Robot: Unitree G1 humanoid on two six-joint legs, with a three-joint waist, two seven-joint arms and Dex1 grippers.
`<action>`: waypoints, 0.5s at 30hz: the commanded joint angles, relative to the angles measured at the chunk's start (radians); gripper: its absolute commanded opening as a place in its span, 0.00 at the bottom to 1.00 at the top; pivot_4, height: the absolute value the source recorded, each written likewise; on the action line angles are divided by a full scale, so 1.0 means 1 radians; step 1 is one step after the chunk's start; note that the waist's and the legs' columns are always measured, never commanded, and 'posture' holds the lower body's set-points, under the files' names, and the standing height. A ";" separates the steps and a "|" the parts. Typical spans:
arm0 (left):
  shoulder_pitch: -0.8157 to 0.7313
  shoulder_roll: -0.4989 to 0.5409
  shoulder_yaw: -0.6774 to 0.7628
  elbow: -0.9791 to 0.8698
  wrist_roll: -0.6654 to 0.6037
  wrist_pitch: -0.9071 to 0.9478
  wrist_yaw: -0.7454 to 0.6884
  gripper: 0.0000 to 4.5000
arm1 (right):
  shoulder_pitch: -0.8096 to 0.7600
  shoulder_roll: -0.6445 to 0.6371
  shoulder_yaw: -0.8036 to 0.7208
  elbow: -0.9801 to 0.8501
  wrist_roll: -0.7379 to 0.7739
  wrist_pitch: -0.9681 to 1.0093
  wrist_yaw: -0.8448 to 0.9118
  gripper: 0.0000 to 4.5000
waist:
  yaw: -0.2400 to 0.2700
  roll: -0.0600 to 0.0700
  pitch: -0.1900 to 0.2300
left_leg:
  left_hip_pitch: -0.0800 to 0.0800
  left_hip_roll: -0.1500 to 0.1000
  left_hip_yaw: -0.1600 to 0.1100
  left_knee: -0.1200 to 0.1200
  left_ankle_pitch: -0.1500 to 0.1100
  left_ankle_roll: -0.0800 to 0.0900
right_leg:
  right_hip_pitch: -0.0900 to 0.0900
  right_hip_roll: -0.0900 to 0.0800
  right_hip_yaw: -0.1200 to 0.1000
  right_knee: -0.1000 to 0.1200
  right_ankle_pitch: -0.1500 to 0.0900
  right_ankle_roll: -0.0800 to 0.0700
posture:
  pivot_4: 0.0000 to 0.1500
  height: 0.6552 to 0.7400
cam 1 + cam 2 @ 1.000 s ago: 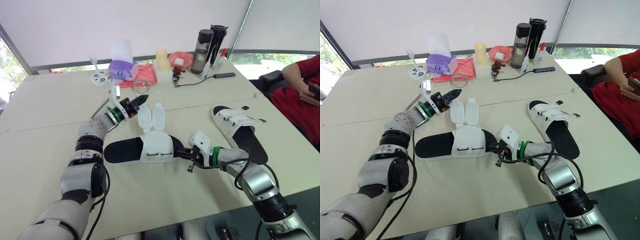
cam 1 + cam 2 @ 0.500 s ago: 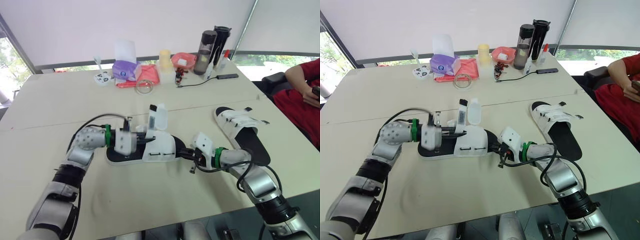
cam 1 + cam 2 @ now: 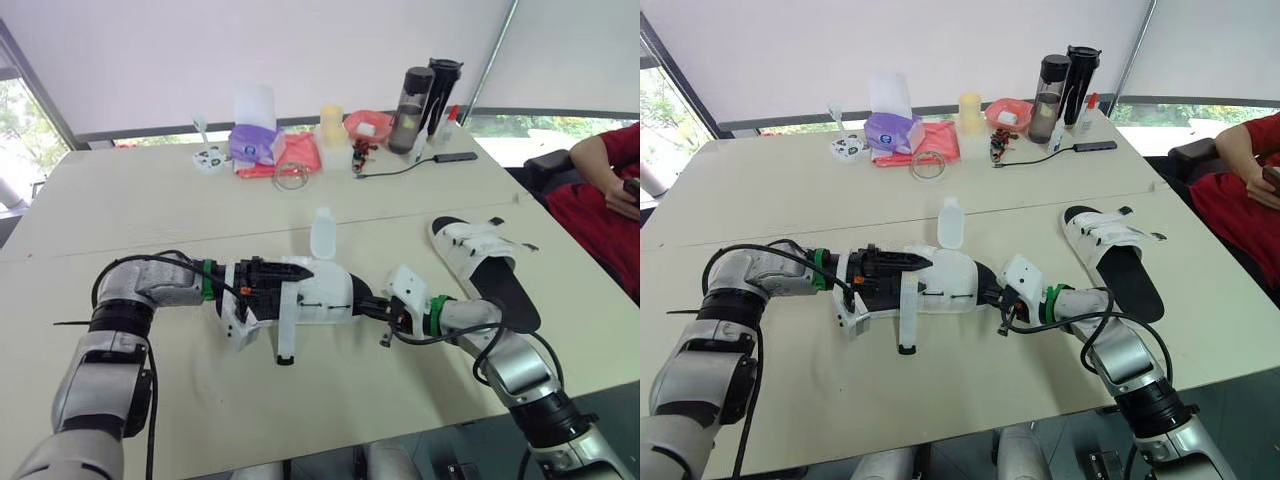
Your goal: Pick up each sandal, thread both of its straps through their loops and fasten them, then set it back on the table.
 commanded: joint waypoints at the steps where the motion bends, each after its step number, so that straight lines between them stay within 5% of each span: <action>1: -0.053 0.054 -0.095 0.111 -0.188 0.095 -0.040 0.98 | 0.030 -0.012 0.024 0.060 -0.048 0.019 -0.010 0.00 | 0.001 0.000 0.000 | 0.001 0.000 0.000 0.000 0.000 0.000 | 0.001 0.000 0.000 0.000 0.000 0.000 | 1.00 1.00; 5: 0.057 0.174 -0.307 -0.054 -0.703 0.335 -0.386 0.98 | 0.026 -0.014 0.034 0.069 -0.057 0.010 -0.009 0.00 | -0.012 0.000 0.000 | 0.002 0.001 0.000 -0.001 0.000 0.000 | 0.001 -0.001 0.000 0.000 -0.003 -0.003 | 1.00 1.00; 8: 0.300 0.298 -0.311 -0.406 -1.178 0.963 -0.752 0.98 | 0.023 -0.013 0.043 0.081 -0.057 0.004 -0.008 0.00 | -0.026 0.001 0.000 | 0.002 0.003 0.001 -0.004 -0.001 0.001 | 0.000 -0.003 0.001 0.000 -0.001 -0.006 | 1.00 1.00; 11: 0.451 0.377 -0.236 -0.660 -1.494 1.452 -0.834 0.98 | 0.025 -0.013 0.045 0.084 -0.054 0.003 -0.007 0.00 | -0.025 0.000 0.000 | 0.001 0.004 -0.001 -0.004 -0.002 0.003 | -0.001 -0.002 0.001 0.000 -0.002 -0.006 | 1.00 1.00; 15: 0.549 0.397 -0.115 -0.881 -1.804 1.873 -0.767 0.98 | 0.021 -0.007 0.049 0.089 -0.053 0.005 -0.005 0.00 | -0.015 0.001 0.000 | 0.002 0.006 -0.006 -0.003 -0.002 0.002 | 0.001 -0.001 -0.001 -0.001 -0.007 -0.005 | 1.00 1.00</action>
